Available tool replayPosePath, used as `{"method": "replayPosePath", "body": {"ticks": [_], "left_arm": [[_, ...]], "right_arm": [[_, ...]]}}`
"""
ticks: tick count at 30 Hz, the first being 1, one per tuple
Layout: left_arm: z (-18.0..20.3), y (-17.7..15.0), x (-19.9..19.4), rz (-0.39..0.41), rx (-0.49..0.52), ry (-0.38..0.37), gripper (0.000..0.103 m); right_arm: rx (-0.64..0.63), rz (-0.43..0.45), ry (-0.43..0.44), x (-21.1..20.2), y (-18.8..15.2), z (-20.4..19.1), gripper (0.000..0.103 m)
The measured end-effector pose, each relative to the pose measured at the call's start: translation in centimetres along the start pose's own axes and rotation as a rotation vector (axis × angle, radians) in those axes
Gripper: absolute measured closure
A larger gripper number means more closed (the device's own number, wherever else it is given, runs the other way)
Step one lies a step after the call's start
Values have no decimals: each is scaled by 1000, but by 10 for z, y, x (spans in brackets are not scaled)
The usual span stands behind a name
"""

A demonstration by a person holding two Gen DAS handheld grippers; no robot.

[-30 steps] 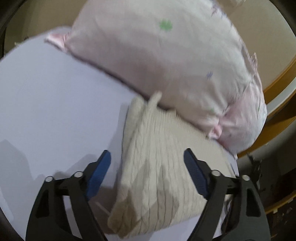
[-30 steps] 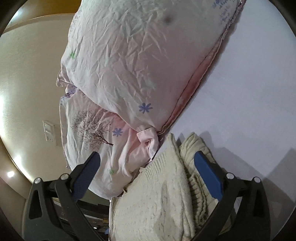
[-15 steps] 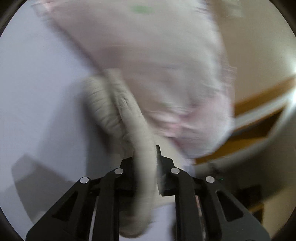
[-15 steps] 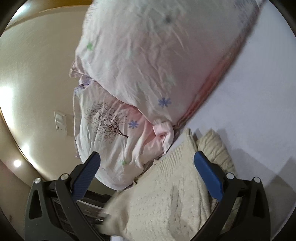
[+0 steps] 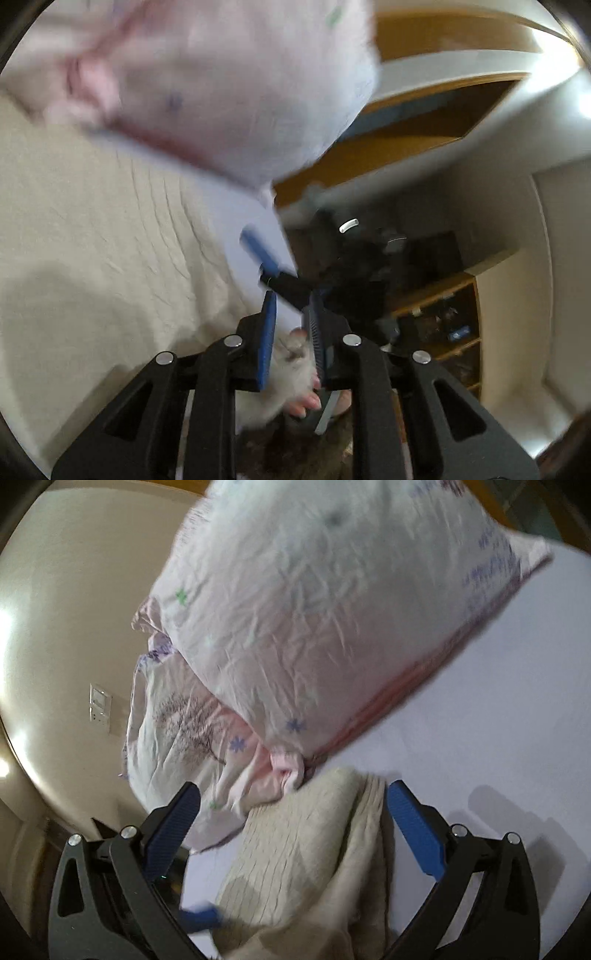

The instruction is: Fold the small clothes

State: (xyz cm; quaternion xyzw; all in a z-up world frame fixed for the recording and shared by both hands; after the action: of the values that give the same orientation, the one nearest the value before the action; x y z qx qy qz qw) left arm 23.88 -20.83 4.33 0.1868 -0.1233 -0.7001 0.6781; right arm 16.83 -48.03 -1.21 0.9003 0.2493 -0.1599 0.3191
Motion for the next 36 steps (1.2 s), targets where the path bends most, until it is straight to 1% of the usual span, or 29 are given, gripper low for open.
{"method": "replayPosePath", "body": {"ticks": [1, 2, 3, 5, 7, 10, 11, 12, 14, 15, 16, 17, 18, 19, 20, 21, 22, 24, 25, 26, 27, 28, 29, 30, 31, 32, 33, 35, 36], "left_arm": [[7, -1, -29, 71, 46, 62, 60], [9, -1, -46, 115, 65, 126, 41], [10, -4, -66, 164, 89, 227, 38], [2, -8, -98, 213, 109, 427, 35], [-15, -13, -111, 209, 71, 524, 33], [-35, -29, -107, 133, -4, 556, 31], [-41, -33, -99, 94, -11, 590, 28], [-43, -31, -96, 80, -14, 604, 22], [-48, -32, -86, 66, -24, 609, 18], [-52, -35, -86, 64, -34, 601, 17], [-56, -36, -85, 65, -47, 579, 17], [-57, -32, -83, 82, -46, 554, 19], [-59, -31, -86, 81, -53, 538, 31], [-60, -30, -88, 89, -62, 524, 39], [-57, -26, -95, 97, -58, 492, 53], [-52, -26, -102, 98, -37, 480, 58], [-44, -26, -107, 97, 0, 480, 58], [-20, -29, -127, 118, 132, 538, 59], [-8, -34, -146, 137, 203, 578, 59], [-8, -33, -152, 145, 232, 608, 57], [-3, -36, -165, 150, 264, 665, 51], [-3, -38, -175, 151, 287, 738, 48], [-8, -41, -187, 151, 301, 860, 47], [-9, -43, -193, 157, 298, 909, 46], [-6, -47, -202, 181, 306, 949, 46], [3, -52, -211, 224, 331, 961, 45], [9, -55, -217, 249, 347, 951, 38], [23, -61, -216, 286, 375, 908, 32], [24, -59, -208, 281, 386, 888, 30]], "right_arm": [[1, -52, -14, 6, -1, 1, 2], [-7, -94, -30, 12, -3, 1, 2], [-17, -146, -63, 20, -7, 0, 2], [-50, -231, -123, 35, -15, -4, 2], [-69, -283, -165, 46, -22, -5, 2], [-82, -323, -202, 56, -29, -4, 2], [-79, -333, -218, 59, -32, -1, 2], [-80, -327, -212, 59, -32, -1, 2], [-96, -315, -213, 59, -36, -1, 2], [-108, -308, -213, 59, -36, -3, 5], [-128, -314, -192, 61, -42, -6, 27], [-132, -329, -188, 64, -46, -7, 44], [-138, -325, -193, 67, -50, -10, 48], [-146, -316, -183, 68, -53, -12, 57], [-160, -302, -157, 66, -56, -19, 62], [-173, -294, -138, 64, -58, -25, 65], [-205, -289, -75, 61, -64, -38, 66], [-259, -307, 11, 63, -77, -60, 68], [-295, -317, 35, 67, -84, -73, 68], [-351, -326, 44, 75, -96, -90, 66], [-401, -334, 28, 86, -106, -103, 60], [-439, -339, -8, 93, -112, -110, 58], [-497, -324, -99, 101, -119, -116, 53], [-508, -293, -159, 103, -120, -117, 48], [-476, -240, -184, 94, -117, -115, 46], [-441, -213, -156, 85, -114, -113, 46], [-411, -193, -116, 75, -112, -112, 46], [-419, -211, -71, 66, -120, -118, 47], [-445, -243, -64, 68, -129, -122, 55]]}}
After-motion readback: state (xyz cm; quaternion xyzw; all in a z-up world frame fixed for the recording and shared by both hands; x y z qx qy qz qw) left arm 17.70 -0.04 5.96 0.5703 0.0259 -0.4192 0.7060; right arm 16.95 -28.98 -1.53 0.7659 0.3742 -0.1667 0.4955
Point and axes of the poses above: each gripper's, at about its wrist camera, not at the fingertips, and x roughly the way its jaws point, z to its right, y to its top, the point moved 2 cm from there along x, roughly the way its jaws point, and after that the axes turned 11 degrees about -y, right-handed, at the moved point
